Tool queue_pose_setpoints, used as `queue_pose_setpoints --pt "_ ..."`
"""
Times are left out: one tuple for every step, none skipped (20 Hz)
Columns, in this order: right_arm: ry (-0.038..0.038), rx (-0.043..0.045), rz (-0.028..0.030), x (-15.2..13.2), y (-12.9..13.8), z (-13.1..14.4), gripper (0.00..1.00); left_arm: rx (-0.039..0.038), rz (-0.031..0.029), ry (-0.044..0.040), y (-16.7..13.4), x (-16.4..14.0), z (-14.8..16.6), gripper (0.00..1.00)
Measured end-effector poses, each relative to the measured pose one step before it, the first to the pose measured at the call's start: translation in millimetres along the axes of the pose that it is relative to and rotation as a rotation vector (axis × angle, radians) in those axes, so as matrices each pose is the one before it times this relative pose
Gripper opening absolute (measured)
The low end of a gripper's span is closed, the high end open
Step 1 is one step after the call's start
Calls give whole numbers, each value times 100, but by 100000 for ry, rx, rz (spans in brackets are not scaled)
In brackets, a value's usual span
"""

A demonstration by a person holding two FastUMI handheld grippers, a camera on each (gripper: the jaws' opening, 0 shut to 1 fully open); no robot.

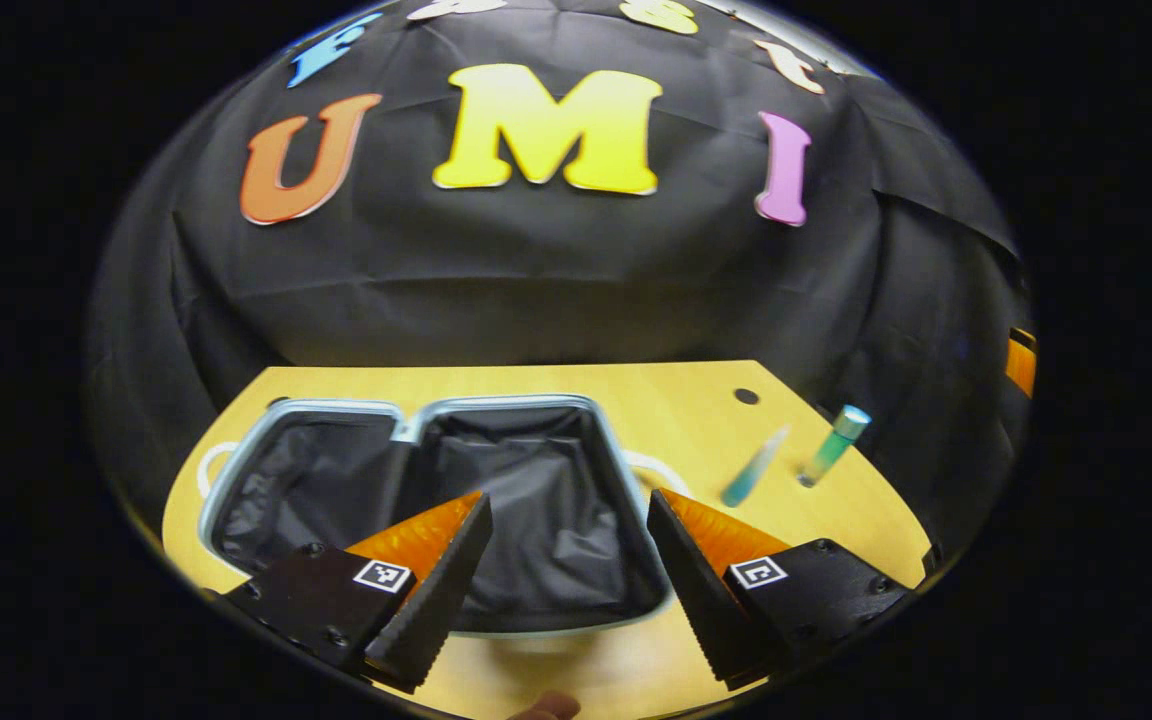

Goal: First open the suitcase, pack the skin care products into it, and then close the suitcase.

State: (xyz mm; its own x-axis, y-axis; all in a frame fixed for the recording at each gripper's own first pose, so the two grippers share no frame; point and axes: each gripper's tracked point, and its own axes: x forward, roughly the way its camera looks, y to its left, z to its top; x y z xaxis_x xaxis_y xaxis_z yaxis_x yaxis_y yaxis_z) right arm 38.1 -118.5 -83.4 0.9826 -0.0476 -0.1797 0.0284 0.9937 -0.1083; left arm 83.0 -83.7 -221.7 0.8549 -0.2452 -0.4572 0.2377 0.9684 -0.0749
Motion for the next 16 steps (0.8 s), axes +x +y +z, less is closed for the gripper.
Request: queue_pose_setpoints --pt "1122 256 -89 363 -1041 -604 80 2101 -2022 1075 -1973 574 -445 99" --pt "1320 228 133 441 -925 -667 80 1745 -2206 1288 -2008 616 -341 100" --pt "1411 278 118 292 -901 -667 80 1273 -2121 703 -1947 784 -351 100" --pt "1347 167 238 399 -893 -818 80 799 -1582 516 -1688 848 -314 100" --pt "1287 -146 184 327 -851 -658 80 224 -1679 1347 -1575 1189 -508 100" --pt "1380 -481 38 350 -866 -733 80 -325 -1255 1108 -1214 1165 -342 100" --pt "1176 -456 -259 245 -816 -620 80 -880 -990 677 -961 1199 -190 99" --pt "1110 -179 -548 285 -902 -621 80 -1019 -759 1061 -929 1161 -200 100" --pt "1247 52 -423 236 -812 -523 80 -833 63 1128 -511 1285 -233 100" --pt "1277 -31 -656 237 -798 -602 80 -456 849 1332 -300 1586 -342 100" --pt "1084 -157 -740 210 -826 -501 80 -197 813 1730 -204 1578 -344 99" --pt "1005 -277 -651 34 -693 -507 80 532 1016 1073 -149 1393 -198 99" --pt "740 -191 -838 2 -692 -410 80 1191 2623 684 412 1273 -183 100" --pt "755 -100 -493 104 -567 -510 80 758 1990 600 73 963 -299 100" --pt "857 -491 -773 137 -542 -514 80 -69 1259 377 140 892 -110 99" --pt "1210 -470 -827 89 -511 -549 80 -206 1358 -291 315 914 207 99"
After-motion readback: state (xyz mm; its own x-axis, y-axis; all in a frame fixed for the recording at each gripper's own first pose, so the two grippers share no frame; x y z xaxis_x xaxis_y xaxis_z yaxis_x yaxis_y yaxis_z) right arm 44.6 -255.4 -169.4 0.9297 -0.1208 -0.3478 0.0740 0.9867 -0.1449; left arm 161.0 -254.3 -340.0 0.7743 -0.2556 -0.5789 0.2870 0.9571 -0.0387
